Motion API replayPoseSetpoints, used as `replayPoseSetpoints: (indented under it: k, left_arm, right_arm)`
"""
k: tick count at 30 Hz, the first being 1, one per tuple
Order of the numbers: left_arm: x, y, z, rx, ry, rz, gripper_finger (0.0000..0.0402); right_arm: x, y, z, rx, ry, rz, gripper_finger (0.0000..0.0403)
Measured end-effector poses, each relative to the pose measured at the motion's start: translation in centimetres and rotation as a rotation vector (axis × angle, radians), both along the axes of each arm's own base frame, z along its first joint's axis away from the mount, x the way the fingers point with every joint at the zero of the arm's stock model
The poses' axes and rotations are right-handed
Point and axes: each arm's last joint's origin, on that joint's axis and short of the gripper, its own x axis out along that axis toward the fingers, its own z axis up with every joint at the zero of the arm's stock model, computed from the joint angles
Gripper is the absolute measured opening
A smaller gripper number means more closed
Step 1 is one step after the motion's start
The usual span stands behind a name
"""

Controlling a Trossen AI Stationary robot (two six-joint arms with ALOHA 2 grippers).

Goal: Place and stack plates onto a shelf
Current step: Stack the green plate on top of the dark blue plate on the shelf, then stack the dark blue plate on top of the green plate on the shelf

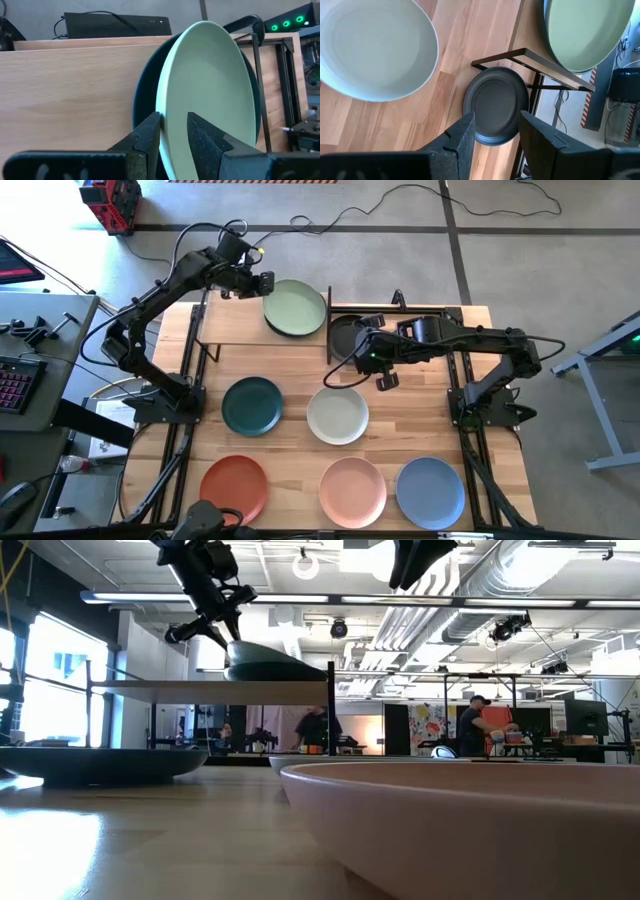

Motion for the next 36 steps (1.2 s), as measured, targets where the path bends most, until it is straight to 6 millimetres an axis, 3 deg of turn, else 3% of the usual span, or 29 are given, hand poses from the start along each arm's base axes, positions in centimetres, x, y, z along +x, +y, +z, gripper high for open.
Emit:
replayPoseSetpoints:
  k: [20,31,36]
  left_arm:
    - [1.1,0.3,-1.7,-0.002,0.118,-0.025,0.0086]
    - [0.8,0.5,-1.8,0.011,0.136,-0.053,0.0086]
    - [-0.1,0.4,-1.0,-0.017,0.053,-0.078,0.0086]
  right_arm:
    - [0.0,0.0,0.0,0.002,-0.001,-0.002,0.013]
    - [0.0,0.0,0.0,0.003,0.0,-0.002,0.013]
    - [0.0,0.0,0.0,0.003,0.0,-0.002,0.013]
